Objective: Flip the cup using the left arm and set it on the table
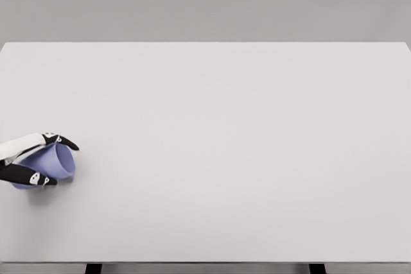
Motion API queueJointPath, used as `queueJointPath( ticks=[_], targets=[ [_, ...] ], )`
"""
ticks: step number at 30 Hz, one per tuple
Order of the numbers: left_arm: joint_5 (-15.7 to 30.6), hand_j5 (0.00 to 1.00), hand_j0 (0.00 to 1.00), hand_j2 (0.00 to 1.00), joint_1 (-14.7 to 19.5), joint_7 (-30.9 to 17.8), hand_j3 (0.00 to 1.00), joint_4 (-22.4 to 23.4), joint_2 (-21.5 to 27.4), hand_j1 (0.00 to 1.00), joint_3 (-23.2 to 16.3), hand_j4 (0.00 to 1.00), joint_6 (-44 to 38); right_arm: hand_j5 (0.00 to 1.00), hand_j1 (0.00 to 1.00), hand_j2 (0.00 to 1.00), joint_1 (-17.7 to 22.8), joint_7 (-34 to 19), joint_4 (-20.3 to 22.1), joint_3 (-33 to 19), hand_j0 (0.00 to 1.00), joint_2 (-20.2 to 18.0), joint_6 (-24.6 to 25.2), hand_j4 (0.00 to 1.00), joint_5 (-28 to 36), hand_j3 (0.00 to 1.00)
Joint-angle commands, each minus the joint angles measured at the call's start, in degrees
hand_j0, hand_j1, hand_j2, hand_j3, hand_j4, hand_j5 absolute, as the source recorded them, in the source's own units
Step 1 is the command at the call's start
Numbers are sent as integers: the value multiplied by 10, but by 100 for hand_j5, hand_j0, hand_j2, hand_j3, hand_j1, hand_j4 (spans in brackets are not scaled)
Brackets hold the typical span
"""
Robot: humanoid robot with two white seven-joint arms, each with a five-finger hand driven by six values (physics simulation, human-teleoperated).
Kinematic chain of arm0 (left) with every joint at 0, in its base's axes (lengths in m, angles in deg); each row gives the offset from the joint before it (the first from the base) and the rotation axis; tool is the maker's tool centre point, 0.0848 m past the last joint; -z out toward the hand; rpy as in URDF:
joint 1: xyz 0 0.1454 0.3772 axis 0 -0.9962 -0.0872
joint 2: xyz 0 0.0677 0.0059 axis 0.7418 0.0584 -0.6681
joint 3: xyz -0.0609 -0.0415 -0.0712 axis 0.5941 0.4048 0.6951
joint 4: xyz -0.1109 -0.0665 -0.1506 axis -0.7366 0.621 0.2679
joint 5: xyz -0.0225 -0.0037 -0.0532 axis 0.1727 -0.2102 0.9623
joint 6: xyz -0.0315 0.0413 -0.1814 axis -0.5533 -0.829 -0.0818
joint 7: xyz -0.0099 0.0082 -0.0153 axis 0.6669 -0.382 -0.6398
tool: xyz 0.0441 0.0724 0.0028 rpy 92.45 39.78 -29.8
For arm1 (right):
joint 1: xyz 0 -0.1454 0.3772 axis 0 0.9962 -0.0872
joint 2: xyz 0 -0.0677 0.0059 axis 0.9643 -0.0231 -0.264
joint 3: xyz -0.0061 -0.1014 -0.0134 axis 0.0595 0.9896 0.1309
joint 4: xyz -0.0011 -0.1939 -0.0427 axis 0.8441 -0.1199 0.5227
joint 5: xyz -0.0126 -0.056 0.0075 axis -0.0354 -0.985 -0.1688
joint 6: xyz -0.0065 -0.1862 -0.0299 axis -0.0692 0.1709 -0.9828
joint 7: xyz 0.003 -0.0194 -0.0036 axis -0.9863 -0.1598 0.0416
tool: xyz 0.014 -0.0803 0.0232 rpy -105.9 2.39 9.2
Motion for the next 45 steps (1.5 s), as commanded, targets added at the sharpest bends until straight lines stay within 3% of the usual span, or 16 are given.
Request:
queueJointPath(
  ticks=[1, 18, 30, 39, 42, 45],
  targets=[
    [2, 68, 68, 68, 0, 0, 68, -2, 2, 68, 13, 68, 1, 100, 100, 100, 0, 0, 0, 0, 100, 0, 0, 100, 0, 100],
    [47, 67, 67, 67, 0, 1, 67, 6, -26, 67, 78, 67, 3, 100, 100, 100, 0, 0, 0, 0, 100, 0, 0, 100, 0, 100],
    [92, 67, 67, 67, -1, 2, 67, 64, -95, 67, 111, 67, 2, 100, 100, 100, 0, 0, 0, 0, 100, 0, 0, 100, 0, 100],
    [93, 68, 68, 68, -4, 2, 68, 99, -133, 68, 146, 68, 4, 100, 100, 100, 0, 0, 0, 0, 100, 0, 0, 100, 0, 100],
    [117, 67, 67, 67, -4, 2, 67, 122, -152, 67, 149, 67, 9, 100, 100, 100, 0, 0, 0, 0, 100, 0, 0, 100, 0, 100],
    [121, 67, 67, 67, -23, 2, 67, 136, -169, 67, 179, 67, 9, 100, 100, 100, 0, 0, 0, 0, 100, 0, 0, 100, 0, 100]
  ],
)
